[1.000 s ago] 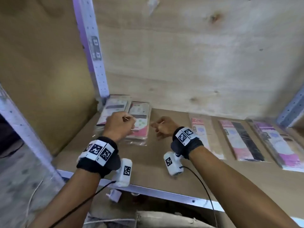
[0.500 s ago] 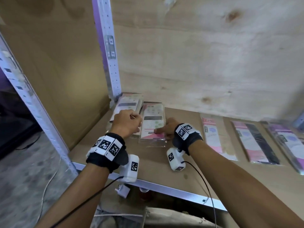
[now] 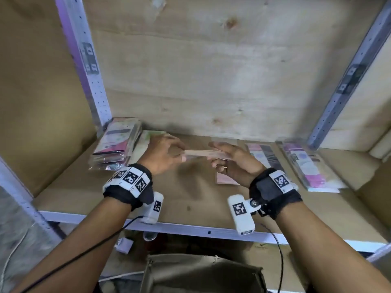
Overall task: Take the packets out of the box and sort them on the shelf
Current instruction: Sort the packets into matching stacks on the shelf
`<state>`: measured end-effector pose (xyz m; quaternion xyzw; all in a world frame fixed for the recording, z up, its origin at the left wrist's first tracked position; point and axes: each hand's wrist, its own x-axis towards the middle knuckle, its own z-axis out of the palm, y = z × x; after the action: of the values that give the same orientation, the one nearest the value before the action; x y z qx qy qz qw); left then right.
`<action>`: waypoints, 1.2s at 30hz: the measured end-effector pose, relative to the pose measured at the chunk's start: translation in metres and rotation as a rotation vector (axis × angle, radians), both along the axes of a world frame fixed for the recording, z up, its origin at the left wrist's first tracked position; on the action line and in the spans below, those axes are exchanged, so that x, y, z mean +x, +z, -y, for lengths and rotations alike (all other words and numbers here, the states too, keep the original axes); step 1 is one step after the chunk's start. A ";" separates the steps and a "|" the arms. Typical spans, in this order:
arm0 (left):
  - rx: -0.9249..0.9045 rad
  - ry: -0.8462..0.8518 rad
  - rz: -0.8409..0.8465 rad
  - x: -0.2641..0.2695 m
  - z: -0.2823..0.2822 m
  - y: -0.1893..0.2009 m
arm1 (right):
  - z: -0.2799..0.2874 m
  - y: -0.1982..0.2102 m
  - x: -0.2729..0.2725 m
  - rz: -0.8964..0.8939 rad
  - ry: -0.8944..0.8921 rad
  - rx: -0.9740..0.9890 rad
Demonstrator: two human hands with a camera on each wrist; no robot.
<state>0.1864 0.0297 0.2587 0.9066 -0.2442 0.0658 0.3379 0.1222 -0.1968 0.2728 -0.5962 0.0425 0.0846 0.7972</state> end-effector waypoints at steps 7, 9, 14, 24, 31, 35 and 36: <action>-0.355 -0.179 -0.005 -0.023 0.042 0.015 | 0.049 0.009 -0.009 0.066 -0.104 0.147; -0.390 -0.193 -0.052 -0.025 0.051 0.013 | 0.056 -0.001 -0.010 0.096 -0.134 -0.060; -0.497 -0.154 -0.335 -0.017 0.067 -0.006 | 0.058 -0.035 -0.011 0.128 0.047 -0.520; -0.817 -0.003 -0.466 0.043 0.066 -0.013 | 0.066 -0.054 -0.013 0.171 0.149 -0.312; -0.593 0.051 -0.316 0.070 0.044 -0.036 | 0.081 -0.063 -0.008 0.139 0.212 -0.336; -0.540 0.162 -0.311 0.071 0.042 -0.036 | 0.092 -0.063 -0.011 0.175 0.295 -0.390; -0.519 0.190 -0.310 0.072 0.040 -0.036 | 0.095 -0.063 -0.012 0.180 0.310 -0.398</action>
<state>0.2580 -0.0106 0.2224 0.8080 -0.0791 0.0181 0.5835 0.1098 -0.2918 0.2093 -0.7457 -0.1046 0.1422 0.6425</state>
